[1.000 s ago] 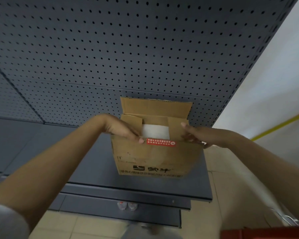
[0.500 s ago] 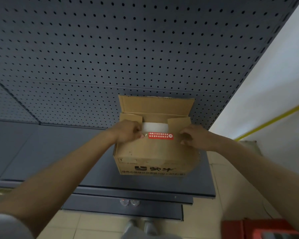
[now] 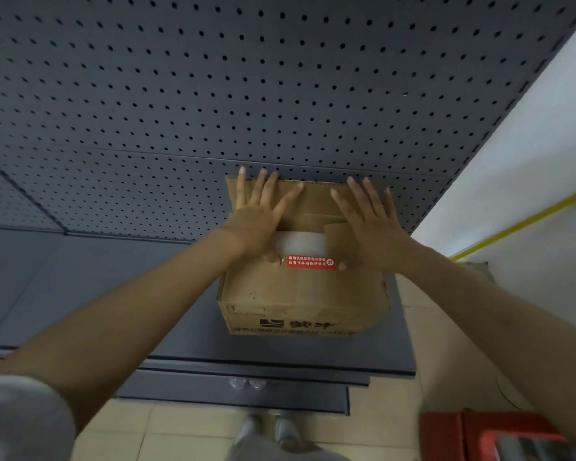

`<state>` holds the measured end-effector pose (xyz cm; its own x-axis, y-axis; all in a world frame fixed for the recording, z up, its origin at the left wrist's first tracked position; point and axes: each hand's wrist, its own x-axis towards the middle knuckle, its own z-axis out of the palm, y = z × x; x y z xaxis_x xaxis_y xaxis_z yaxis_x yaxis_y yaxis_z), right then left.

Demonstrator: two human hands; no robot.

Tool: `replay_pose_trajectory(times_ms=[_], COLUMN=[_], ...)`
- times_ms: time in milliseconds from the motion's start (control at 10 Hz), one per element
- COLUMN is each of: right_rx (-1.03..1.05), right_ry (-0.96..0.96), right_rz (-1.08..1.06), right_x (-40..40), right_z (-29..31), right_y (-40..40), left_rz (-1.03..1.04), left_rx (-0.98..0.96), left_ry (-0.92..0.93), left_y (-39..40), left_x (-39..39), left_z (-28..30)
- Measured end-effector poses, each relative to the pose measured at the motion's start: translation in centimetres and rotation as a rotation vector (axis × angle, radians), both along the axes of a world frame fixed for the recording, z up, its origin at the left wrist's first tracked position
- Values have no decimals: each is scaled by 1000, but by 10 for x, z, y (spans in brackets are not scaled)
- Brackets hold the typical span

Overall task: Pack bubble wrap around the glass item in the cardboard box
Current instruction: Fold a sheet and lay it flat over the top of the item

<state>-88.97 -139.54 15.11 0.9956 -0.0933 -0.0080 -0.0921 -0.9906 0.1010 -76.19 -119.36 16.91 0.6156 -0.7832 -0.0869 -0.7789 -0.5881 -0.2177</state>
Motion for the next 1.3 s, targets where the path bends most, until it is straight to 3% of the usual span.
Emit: replay_pose_trajectory(times_ms=[100, 200, 300, 500, 800, 1200, 1300], right_rx=[-24, 110, 134, 249, 217, 205, 203], right_ry=[65, 169, 152, 190, 99, 173, 83], right_rz=[-26, -73, -75, -282, -445, -531, -526], right_x=[12, 4, -18, -37, -44, -38, -46], right_z=[10, 11, -10, -49, -54, -40, -27], right_y=[3, 18, 37, 43, 74, 86, 97], left_rz=[-1, -32, -1, 54, 39, 45, 115], left_rx=[-38, -83, -118, -138, -149, -128, -173], left_ry=[20, 239, 401, 397, 342, 392, 406], left_y=[-2, 13, 31, 40, 46, 43, 41], left_x=[-4, -15, -27, -41, -43, -43, -50], left_z=[-1, -5, -24, -63, -76, -65, -49])
